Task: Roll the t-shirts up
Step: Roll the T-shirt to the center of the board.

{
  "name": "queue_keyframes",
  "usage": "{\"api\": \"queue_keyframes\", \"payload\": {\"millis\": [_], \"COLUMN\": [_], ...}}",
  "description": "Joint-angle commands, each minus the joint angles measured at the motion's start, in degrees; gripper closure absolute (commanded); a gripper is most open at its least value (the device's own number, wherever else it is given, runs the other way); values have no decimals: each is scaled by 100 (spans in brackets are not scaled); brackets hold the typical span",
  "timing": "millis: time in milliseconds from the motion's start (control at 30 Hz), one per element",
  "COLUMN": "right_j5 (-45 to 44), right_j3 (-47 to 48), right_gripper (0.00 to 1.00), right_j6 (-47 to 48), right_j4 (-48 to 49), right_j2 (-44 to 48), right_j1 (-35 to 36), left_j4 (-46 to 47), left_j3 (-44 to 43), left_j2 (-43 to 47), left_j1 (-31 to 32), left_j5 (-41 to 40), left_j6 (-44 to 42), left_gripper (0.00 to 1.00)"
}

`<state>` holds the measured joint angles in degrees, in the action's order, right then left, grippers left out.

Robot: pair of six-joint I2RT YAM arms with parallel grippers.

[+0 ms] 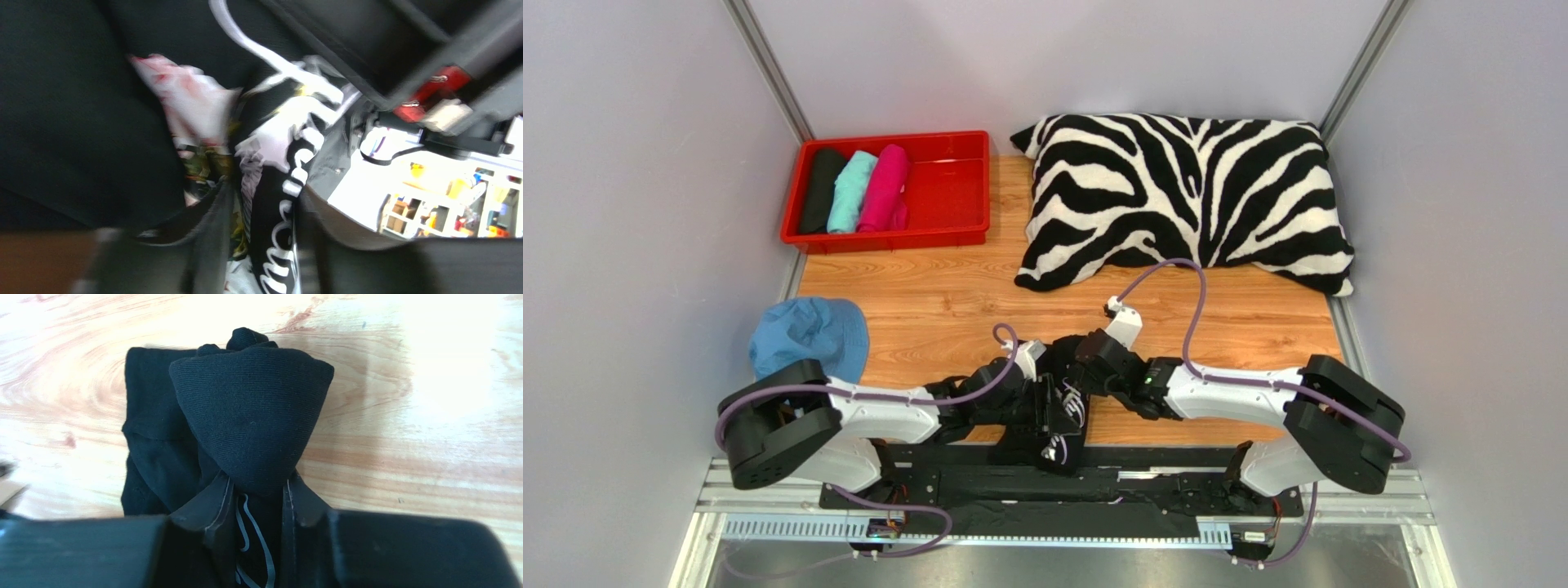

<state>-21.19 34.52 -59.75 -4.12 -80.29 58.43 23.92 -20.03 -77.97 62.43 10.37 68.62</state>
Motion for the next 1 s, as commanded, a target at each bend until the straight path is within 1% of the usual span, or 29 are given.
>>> {"api": "queue_keyframes", "payload": {"millis": [0, 33, 100, 133, 167, 200, 233, 267, 300, 333, 367, 433, 500, 533, 600, 667, 700, 733, 767, 800, 867, 900, 933, 967], "right_j5": [-780, -990, -1150, -1255, -1308, -1344, -1379, -1379, -1370, -1422, -1466, -1563, -1590, -1607, -1651, -1643, -1634, -1608, -1590, -1564, -1520, -1485, -1467, -1450], "right_j3": [527, 599, 826, 906, 951, 977, 995, 1012, 1039, 1135, 1196, 1311, 1487, 1557, 1803, 2030, 2093, 2154, 2216, 2312, 2445, 2584, 2655, 2717], "right_gripper": [88, 88, 89, 89, 89, 89, 89, 89, 89, 89, 89, 89, 89, 89, 89, 89, 89, 89, 89, 89, 89, 89, 89, 89], "right_j6": [-37, -46, -116, -186, -195, -230, -283, -301, -344, -406, -450, -459, -512, -494, -512, -494, -512, -512, -503, -468, -450, -433, -415, -398], "right_j4": [-1790, -1968, -2459, -2610, -2690, -2838, -2883, -2919, -3084, -3217, -3322, -3595, -3884, -3973, -4279, -4552, -4650, -4720, -4790, -4904, -5080, -5142, -5204, -5291], "right_j2": [-258, -285, -338, -399, -417, -417, -391, -391, -382, -417, -426, -461, -513, -592, -785, -926, -1057, -1120, -1172, -1260, -1357, -1462, -1515, -1568], "right_j1": [36, 36, 10, -7, -34, -43, -69, -147, -192, -236, -271, -297, -341, -359, -385, -438, -464, -491, -526, -535, -578, -579, -596, -605], "left_j4": [-1678, -1933, -2513, -2707, -3126, -3313, -3454, -3560, -3544, -3535, -3387, -3211, -3052, -2973, -2780, -2726, -2778, -2909, -2989, -3120, -3569, -3700, -3893, -3982], "left_j3": [-624, -860, -985, -1098, -1152, -1213, -1309, -1345, -1372, -1424, -1459, -1617, -1775, -1933, -2100, -2145, -2180, -2180, -2172, -2154, -2110, -2023, -1970, -1909], "left_j2": [835, 958, 1292, 1372, 1477, 1504, 1504, 1426, 1347, 1094, 935, 470, 144, -162, -332, -158, -26, 262, 448, 641, 1274, 1493, 1931, 2118], "left_j1": [50, 6, -108, -265, -345, -433, -547, -783, -916, -1013, -1171, -1207, -1242, -1251, -1260, -1260, -1260, -1251, -1225, -1138, -936, -813, -542, -365], "left_j5": [-121, -201, -447, -561, -684, -920, -975, -993, -976, -967, -915, -791, -748, -677, -581, -589, -667, -694, -694, -894, -1246, -1674, -1853, -2046], "left_j6": [-770, -884, -894, -842, -841, -859, -894, -912, -947, -1025, -1096, -1297, -1351, -1438, -1535, -1720, -1807, -2008, -2106, -2246, -2344, -2344, -2283, -2265], "left_gripper": [37, 38, 41, 50, 56, 62, 72, 78, 81, 88, 91, 97, 100, 100, 100, 99, 96, 88, 82, 72, 63, 59, 55, 53]}}
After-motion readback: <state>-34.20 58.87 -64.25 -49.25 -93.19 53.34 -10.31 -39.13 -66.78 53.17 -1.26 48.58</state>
